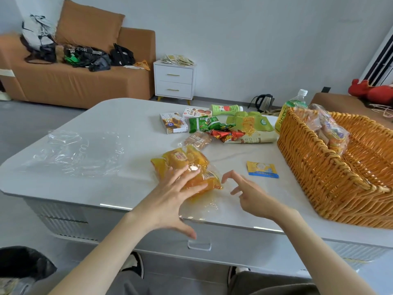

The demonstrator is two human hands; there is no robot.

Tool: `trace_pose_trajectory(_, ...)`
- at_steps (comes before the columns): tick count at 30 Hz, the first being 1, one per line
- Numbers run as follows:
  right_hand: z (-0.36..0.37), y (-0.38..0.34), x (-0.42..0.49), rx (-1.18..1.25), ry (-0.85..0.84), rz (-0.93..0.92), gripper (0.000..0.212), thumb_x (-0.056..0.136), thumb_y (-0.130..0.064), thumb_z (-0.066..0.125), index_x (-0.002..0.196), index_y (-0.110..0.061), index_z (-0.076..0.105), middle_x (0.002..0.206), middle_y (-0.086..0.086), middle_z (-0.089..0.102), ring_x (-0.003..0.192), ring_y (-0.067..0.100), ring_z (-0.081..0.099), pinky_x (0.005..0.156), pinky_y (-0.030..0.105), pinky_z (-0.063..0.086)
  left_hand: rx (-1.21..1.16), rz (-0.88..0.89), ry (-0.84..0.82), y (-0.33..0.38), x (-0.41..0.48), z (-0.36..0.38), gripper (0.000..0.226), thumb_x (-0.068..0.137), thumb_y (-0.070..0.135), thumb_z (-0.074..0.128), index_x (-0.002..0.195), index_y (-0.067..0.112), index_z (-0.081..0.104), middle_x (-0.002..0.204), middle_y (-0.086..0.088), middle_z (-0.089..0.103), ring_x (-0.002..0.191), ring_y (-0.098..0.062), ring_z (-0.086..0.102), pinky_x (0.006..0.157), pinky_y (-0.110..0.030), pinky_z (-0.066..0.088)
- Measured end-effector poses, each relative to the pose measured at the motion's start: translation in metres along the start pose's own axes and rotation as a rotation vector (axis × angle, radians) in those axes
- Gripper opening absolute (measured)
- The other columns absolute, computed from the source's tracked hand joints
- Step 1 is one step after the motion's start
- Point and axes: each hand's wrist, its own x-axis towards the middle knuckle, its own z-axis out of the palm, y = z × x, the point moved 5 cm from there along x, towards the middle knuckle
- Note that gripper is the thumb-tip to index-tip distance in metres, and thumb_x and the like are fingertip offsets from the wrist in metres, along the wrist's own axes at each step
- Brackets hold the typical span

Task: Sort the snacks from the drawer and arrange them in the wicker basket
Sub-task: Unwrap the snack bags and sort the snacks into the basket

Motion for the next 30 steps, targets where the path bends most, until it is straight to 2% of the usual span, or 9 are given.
trace_pose_trajectory(3,0.001,0.003,-0.003,-0.172,0.08,-0.058,0.105,0.072,0.02,0.039,0.13,-0.065,0.02,0.149,-0.019,0.021,0.108,0.01,0.054,0.076,0.042,0.055,0.062,-0.049,-0.115,0.002,-0.013,0.008,0.137,0.047,0.089,0.054,0.146,0.035,-0.024,0.149,0.008,-0.04,0.136,-0.013,-0.04,0.111,-0.035,-0.019)
trace_pose_trajectory(5,0.001,0.003,-0.001,-0.305,0.122,-0.1,0.108,0.081,0.012,0.055,0.138,-0.067,0.008,0.155,-0.016,0.012,0.111,0.012,0.05,0.072,0.037,0.056,0.068,-0.074,-0.052,0.005,-0.02,0.008,0.132,0.057,0.081,0.055,0.146,0.029,-0.026,0.15,0.005,-0.038,0.139,-0.013,-0.034,0.115,-0.031,-0.009)
trace_pose_trajectory(8,0.004,0.003,0.004,-0.406,0.195,-0.18,0.09,0.089,-0.008,0.065,0.142,-0.061,0.015,0.158,-0.011,0.016,0.111,0.011,0.049,0.07,0.03,0.053,0.056,-0.081,0.23,0.01,-0.028,0.004,0.098,0.076,0.064,0.052,0.153,0.014,0.016,0.16,-0.007,0.01,0.146,-0.022,0.015,0.108,-0.034,0.038)
trace_pose_trajectory(13,0.013,0.003,0.004,-0.462,0.259,-0.293,0.049,0.096,-0.031,0.055,0.138,-0.053,0.041,0.152,-0.011,0.037,0.102,0.018,0.055,0.063,0.031,0.05,0.135,0.021,0.442,0.025,-0.034,0.006,0.068,0.073,0.043,0.076,0.131,0.01,0.058,0.128,-0.009,0.056,0.115,-0.023,0.057,0.09,-0.032,0.054)
trace_pose_trajectory(15,0.012,0.001,0.002,-0.458,0.279,-0.313,0.042,0.096,-0.035,0.05,0.135,-0.049,0.047,0.15,-0.011,0.04,0.1,0.021,0.056,0.06,0.034,0.051,0.204,0.017,0.46,0.027,-0.036,0.006,0.069,0.068,0.04,0.081,0.127,0.012,0.061,0.115,-0.008,0.061,0.102,-0.021,0.061,0.084,-0.029,0.054)
trace_pose_trajectory(20,0.014,-0.002,-0.006,-0.435,0.253,-0.324,0.041,0.097,-0.046,0.038,0.136,-0.048,0.048,0.154,-0.017,0.031,0.101,0.019,0.051,0.064,0.033,0.049,0.077,-0.054,0.471,0.019,-0.042,0.007,0.054,0.069,0.028,0.082,0.119,0.014,0.068,0.12,-0.001,0.066,0.11,-0.017,0.063,0.084,-0.024,0.053)
trace_pose_trajectory(23,0.019,-0.001,-0.01,-0.379,0.167,-0.269,0.04,0.096,-0.052,0.032,0.135,-0.057,0.04,0.154,-0.028,0.02,0.108,0.011,0.043,0.071,0.031,0.047,-0.121,-0.111,0.402,0.003,-0.049,0.014,0.044,0.079,0.016,0.072,0.123,0.019,0.064,0.129,0.006,0.06,0.126,-0.01,0.051,0.103,-0.022,0.041)
trace_pose_trajectory(26,0.021,-0.002,-0.015,-0.144,0.11,-0.207,0.035,0.094,-0.053,0.035,0.126,-0.062,0.045,0.15,-0.034,0.023,0.104,0.001,0.041,0.08,0.025,0.042,-0.44,-0.202,0.359,-0.019,-0.058,0.015,0.037,0.089,0.017,0.059,0.126,0.025,0.056,0.131,0.014,0.054,0.128,0.007,0.039,0.114,-0.013,0.02)
trace_pose_trajectory(30,0.023,-0.009,-0.018,0.269,0.039,-0.192,0.026,0.098,-0.027,0.053,0.112,-0.044,0.067,0.14,-0.025,0.045,0.109,-0.019,0.049,0.089,0.01,0.038,-0.816,-0.326,0.288,-0.04,-0.067,0.015,0.031,0.092,0.012,0.058,0.108,0.038,0.064,0.112,0.036,0.058,0.12,0.02,0.041,0.11,-0.012,0.028)
